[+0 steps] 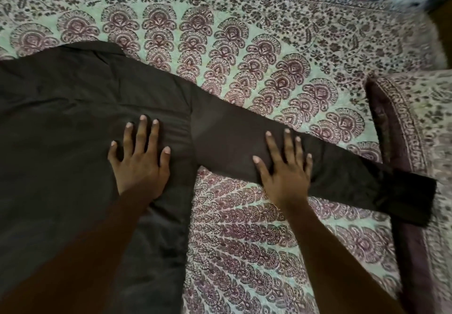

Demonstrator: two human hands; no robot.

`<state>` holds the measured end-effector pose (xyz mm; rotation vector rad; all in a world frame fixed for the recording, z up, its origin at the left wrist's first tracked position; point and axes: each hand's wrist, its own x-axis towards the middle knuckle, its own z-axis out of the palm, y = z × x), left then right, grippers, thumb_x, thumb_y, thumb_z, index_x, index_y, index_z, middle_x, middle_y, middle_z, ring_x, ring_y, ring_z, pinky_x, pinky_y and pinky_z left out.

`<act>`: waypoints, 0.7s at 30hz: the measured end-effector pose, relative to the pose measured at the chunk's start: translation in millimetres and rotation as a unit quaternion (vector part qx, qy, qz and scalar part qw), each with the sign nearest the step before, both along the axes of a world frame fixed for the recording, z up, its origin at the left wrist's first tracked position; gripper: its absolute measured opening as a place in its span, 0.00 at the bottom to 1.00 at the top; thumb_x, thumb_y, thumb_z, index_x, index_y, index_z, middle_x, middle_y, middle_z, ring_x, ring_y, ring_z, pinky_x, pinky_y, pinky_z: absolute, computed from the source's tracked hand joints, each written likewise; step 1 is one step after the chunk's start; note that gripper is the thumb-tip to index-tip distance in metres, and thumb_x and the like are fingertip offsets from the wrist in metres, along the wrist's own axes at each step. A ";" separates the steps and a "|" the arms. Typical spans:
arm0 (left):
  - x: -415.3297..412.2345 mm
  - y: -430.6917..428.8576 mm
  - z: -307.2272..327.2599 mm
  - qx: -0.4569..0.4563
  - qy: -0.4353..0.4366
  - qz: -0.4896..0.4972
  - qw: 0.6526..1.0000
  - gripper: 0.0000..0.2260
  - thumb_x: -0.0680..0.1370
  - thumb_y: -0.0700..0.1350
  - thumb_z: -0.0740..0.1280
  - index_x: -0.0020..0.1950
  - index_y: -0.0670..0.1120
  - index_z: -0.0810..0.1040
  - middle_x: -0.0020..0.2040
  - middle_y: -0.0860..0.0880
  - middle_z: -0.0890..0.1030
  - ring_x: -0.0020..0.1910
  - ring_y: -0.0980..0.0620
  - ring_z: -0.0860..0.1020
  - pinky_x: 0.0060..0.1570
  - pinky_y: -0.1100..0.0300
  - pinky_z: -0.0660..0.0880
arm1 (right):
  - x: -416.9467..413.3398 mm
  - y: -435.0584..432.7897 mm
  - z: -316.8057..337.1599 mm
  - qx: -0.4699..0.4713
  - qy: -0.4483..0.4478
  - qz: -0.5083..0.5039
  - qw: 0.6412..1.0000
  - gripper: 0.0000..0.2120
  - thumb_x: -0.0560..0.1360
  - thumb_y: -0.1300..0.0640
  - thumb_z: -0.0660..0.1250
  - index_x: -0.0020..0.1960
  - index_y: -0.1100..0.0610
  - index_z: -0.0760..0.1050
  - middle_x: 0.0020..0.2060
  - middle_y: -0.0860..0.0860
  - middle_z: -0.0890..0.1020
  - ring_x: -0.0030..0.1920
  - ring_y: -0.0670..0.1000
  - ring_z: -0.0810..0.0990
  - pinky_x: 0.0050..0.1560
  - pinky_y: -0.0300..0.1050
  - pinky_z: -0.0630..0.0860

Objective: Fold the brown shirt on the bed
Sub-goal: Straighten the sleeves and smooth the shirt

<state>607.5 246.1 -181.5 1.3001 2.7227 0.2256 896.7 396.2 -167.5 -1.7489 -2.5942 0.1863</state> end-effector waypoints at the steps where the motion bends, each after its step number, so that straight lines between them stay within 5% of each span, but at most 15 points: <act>1: -0.4 0.4 1.3 -0.005 -0.003 -0.003 1.000 0.30 0.83 0.61 0.49 0.85 0.55 0.52 0.86 0.52 0.51 0.85 0.46 0.51 0.77 0.34 0.52 | 16.6 1.3 2.7 -0.012 0.002 -0.026 1.000 0.35 0.79 0.25 0.47 0.83 0.34 0.47 0.85 0.47 0.49 0.85 0.56 0.50 0.80 0.69 0.52; 5: 9.1 12.5 11.4 -0.004 -0.050 0.009 0.999 0.30 0.83 0.59 0.53 0.85 0.54 0.55 0.86 0.52 0.50 0.85 0.46 0.47 0.79 0.33 0.49 | 31.8 8.7 5.6 -0.050 -0.005 -0.057 0.997 0.35 0.81 0.27 0.48 0.84 0.39 0.48 0.85 0.51 0.49 0.85 0.57 0.47 0.78 0.73 0.44; 8: 53.0 46.8 26.4 0.047 -0.043 -0.137 0.989 0.30 0.81 0.55 0.56 0.84 0.53 0.60 0.86 0.52 0.54 0.85 0.46 0.50 0.79 0.38 0.54 | 10.0 18.4 12.1 -0.034 0.007 0.008 0.999 0.33 0.83 0.37 0.47 0.84 0.51 0.57 0.84 0.54 0.55 0.84 0.55 0.50 0.80 0.70 0.47; 11: 113.8 86.3 28.8 0.017 -0.145 -0.231 0.962 0.32 0.81 0.52 0.62 0.85 0.57 0.56 0.87 0.54 0.48 0.85 0.48 0.44 0.81 0.38 0.53 | 3.7 16.7 6.9 -0.049 0.035 0.087 0.994 0.31 0.83 0.42 0.48 0.84 0.51 0.55 0.85 0.50 0.52 0.85 0.53 0.49 0.80 0.67 0.52; 14: 151.4 99.2 12.3 -0.064 -0.125 -0.213 0.967 0.35 0.81 0.65 0.60 0.84 0.64 0.46 0.86 0.55 0.38 0.85 0.48 0.37 0.81 0.36 0.42 | 31.4 9.8 -2.3 -0.033 0.026 0.073 0.996 0.30 0.84 0.39 0.47 0.85 0.42 0.50 0.85 0.46 0.49 0.85 0.53 0.48 0.81 0.66 0.49; 17: 156.5 98.4 4.0 -0.077 -0.063 -0.224 0.969 0.37 0.75 0.76 0.47 0.82 0.69 0.39 0.85 0.55 0.34 0.85 0.45 0.38 0.79 0.35 0.42 | 78.0 13.6 -2.9 -0.015 0.021 0.047 0.999 0.31 0.83 0.35 0.48 0.84 0.39 0.49 0.85 0.46 0.50 0.85 0.54 0.49 0.81 0.64 0.49; 21: 156.6 103.5 8.4 -0.111 -0.077 -0.221 0.966 0.39 0.74 0.81 0.46 0.80 0.71 0.35 0.84 0.56 0.31 0.84 0.45 0.35 0.79 0.35 0.42 | 129.1 23.2 -0.5 -0.001 0.004 -0.022 1.000 0.32 0.82 0.32 0.48 0.84 0.40 0.51 0.85 0.48 0.54 0.84 0.54 0.51 0.81 0.65 0.50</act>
